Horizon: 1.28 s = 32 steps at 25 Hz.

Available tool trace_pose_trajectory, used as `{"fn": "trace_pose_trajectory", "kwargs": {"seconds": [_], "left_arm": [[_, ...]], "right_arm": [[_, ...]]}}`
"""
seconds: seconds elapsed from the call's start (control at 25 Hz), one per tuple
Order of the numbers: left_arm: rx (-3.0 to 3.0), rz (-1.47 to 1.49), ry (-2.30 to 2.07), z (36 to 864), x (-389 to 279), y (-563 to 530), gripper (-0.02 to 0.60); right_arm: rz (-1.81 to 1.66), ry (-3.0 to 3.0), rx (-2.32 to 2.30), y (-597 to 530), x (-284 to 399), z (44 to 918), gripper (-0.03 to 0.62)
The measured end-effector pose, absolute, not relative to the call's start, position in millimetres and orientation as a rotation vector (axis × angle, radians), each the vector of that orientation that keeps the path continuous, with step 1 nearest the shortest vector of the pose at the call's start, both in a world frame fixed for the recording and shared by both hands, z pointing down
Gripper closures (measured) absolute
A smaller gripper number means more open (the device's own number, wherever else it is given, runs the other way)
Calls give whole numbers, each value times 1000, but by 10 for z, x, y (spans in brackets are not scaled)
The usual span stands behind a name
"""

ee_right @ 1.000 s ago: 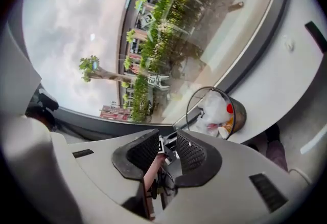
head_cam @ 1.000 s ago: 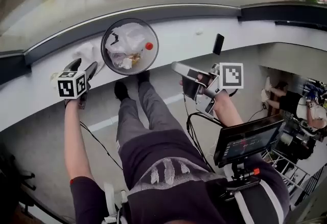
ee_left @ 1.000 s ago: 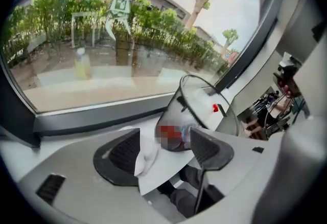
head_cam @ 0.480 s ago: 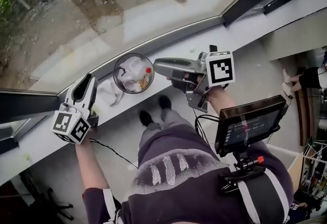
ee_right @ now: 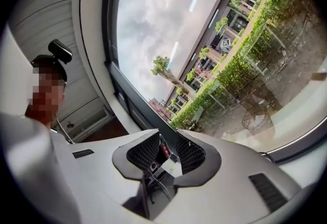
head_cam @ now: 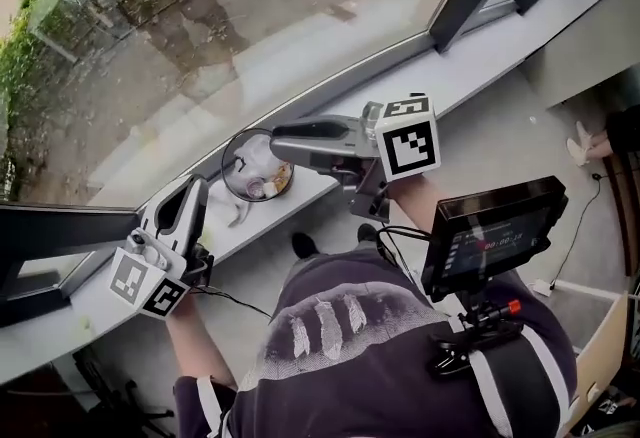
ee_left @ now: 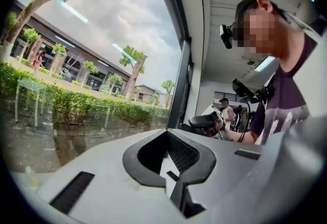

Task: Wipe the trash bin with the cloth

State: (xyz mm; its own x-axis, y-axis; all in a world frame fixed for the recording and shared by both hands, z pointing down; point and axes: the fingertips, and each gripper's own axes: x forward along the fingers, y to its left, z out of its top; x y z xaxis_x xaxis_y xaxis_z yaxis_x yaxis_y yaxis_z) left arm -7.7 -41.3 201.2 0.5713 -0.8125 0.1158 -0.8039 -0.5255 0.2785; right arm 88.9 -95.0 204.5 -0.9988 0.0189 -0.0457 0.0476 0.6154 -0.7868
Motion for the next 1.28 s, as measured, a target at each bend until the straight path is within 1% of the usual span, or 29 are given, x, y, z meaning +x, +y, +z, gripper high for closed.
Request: {"fn": "trace_pose_trajectory", "kwargs": {"seconds": [0.08,0.16,0.2,0.28,0.32,0.48,0.68,0.76,0.92,1.08,1.28], "left_arm": [[2540,-21,-1288,1912,273,-494,583],[2559,44,-1266,1833,762,-603,583],[2565,79,-1260,1820,1003,-648,583],[2572,118,-1248,1843,1343,-689,583],[2575,126,-1242,1868,1427,-688,583],[2589,181,-1245,1949,1547,-601,583],[2566,249,-1311,1948,1975,-404,583],[2545,279,-1337,1981,2055,-304,583],[2514,330,-1391,2011,1997,-135,583],[2487,300,-1418,1930,1976,-28,583],[2527,270,-1410,1903,1879,333,583]], "right_arm": [[-1351,2782,87,-960,1117,2007,491],[-1343,2754,138,-980,1496,1923,491],[-1334,2743,160,-987,1691,1892,515],[-1308,2737,185,-994,1963,1874,584],[-1296,2738,194,-989,2021,1878,594],[-1286,2735,226,-930,2077,1919,594],[-1308,2693,309,-822,2417,1975,594],[-1318,2685,339,-768,2444,2011,594],[-1338,2691,395,-624,2350,2043,594],[-1334,2701,437,-515,2327,1930,594],[-1240,2820,448,-51,2155,1875,594]]}}
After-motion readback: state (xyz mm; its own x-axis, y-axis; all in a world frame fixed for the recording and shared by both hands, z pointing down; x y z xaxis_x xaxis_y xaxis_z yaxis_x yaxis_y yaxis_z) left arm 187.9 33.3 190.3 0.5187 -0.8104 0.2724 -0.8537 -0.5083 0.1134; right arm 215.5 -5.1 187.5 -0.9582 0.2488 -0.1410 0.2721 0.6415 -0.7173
